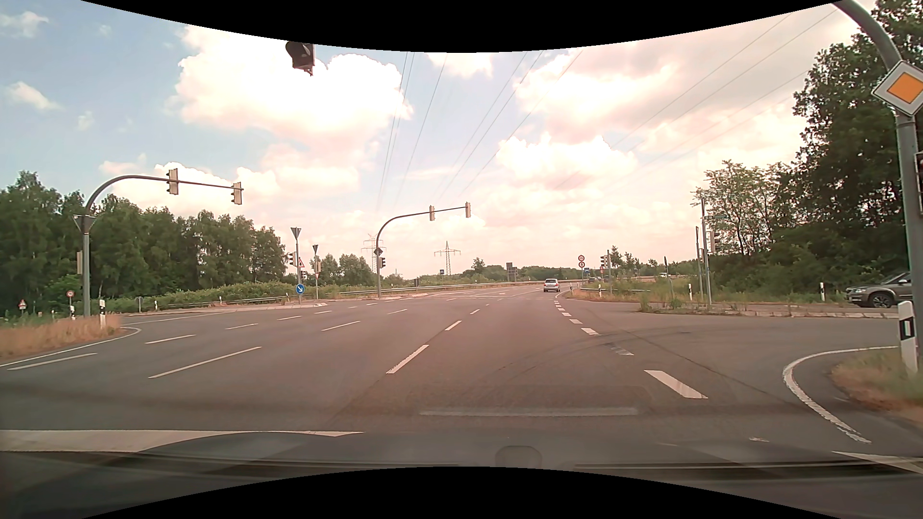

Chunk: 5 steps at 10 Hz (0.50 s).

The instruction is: Follow the waypoints while adhering to traffic rules and regulations

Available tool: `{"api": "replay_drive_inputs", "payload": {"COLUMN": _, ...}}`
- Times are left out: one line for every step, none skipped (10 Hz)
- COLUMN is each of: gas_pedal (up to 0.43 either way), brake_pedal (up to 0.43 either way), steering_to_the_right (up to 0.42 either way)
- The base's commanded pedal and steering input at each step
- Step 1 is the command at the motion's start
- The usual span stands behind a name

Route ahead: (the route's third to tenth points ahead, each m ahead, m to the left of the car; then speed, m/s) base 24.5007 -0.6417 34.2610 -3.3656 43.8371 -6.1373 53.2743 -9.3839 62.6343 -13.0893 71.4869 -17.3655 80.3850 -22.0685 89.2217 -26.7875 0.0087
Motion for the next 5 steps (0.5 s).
{"api": "replay_drive_inputs", "payload": {"gas_pedal": 0.0, "brake_pedal": 0.695, "steering_to_the_right": 0.02}}
{"api": "replay_drive_inputs", "payload": {"gas_pedal": 0.0, "brake_pedal": 0.689, "steering_to_the_right": 0.02}}
{"api": "replay_drive_inputs", "payload": {"gas_pedal": 0.0, "brake_pedal": 0.677, "steering_to_the_right": 0.02}}
{"api": "replay_drive_inputs", "payload": {"gas_pedal": 0.0, "brake_pedal": 0.677, "steering_to_the_right": 0.02}}
{"api": "replay_drive_inputs", "payload": {"gas_pedal": 0.0, "brake_pedal": 0.671, "steering_to_the_right": 0.02}}
